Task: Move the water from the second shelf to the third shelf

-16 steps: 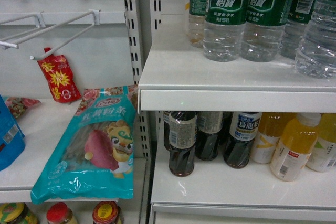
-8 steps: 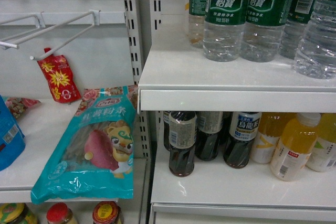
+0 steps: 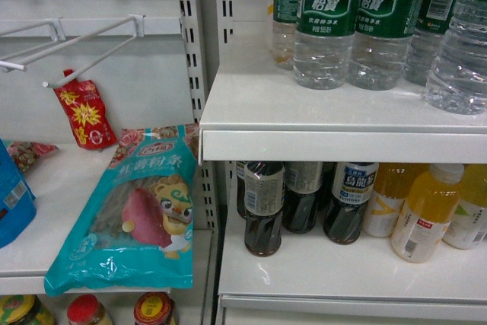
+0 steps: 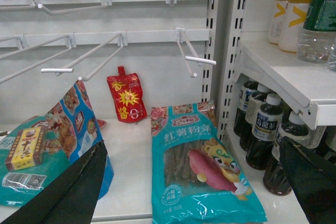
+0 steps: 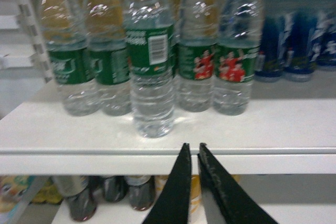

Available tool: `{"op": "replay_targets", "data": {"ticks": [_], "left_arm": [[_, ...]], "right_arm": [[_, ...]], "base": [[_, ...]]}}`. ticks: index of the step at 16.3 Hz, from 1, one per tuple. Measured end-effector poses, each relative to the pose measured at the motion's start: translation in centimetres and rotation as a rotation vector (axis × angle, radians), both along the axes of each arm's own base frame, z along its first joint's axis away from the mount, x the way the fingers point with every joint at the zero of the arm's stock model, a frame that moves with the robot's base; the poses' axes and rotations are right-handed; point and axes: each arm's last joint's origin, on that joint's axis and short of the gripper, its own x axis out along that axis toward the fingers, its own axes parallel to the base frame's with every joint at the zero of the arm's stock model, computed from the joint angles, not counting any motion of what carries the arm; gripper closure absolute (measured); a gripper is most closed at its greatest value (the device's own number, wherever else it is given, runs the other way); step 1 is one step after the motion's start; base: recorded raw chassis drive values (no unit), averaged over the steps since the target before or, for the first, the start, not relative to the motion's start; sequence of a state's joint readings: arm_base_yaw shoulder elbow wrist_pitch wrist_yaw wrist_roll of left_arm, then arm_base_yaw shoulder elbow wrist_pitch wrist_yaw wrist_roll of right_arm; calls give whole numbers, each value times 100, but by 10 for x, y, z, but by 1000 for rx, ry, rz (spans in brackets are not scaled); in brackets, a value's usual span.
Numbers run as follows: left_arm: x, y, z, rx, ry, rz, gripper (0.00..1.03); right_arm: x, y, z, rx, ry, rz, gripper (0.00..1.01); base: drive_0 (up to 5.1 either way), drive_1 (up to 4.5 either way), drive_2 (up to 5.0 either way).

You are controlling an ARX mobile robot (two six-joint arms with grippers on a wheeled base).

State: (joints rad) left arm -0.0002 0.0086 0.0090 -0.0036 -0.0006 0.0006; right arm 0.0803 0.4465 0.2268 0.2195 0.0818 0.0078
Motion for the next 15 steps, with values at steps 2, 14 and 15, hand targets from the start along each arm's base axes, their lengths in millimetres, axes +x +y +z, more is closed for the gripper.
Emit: {"op": "replay_targets", "data": {"ticks": [2, 14, 15], "left_arm": [[0, 0, 0, 0, 0, -1, 5], [0, 0, 0, 0, 0, -1, 5], [0, 0, 0, 0, 0, 0, 5]], "right_arm": [[-2, -5, -7, -6, 8, 11, 99], [-34, -8, -53, -6, -22, 1, 99], [-33, -8, -56, -6, 2, 2, 99]], "base": [[0, 0, 0], [0, 0, 0], [0, 0, 0]]}}
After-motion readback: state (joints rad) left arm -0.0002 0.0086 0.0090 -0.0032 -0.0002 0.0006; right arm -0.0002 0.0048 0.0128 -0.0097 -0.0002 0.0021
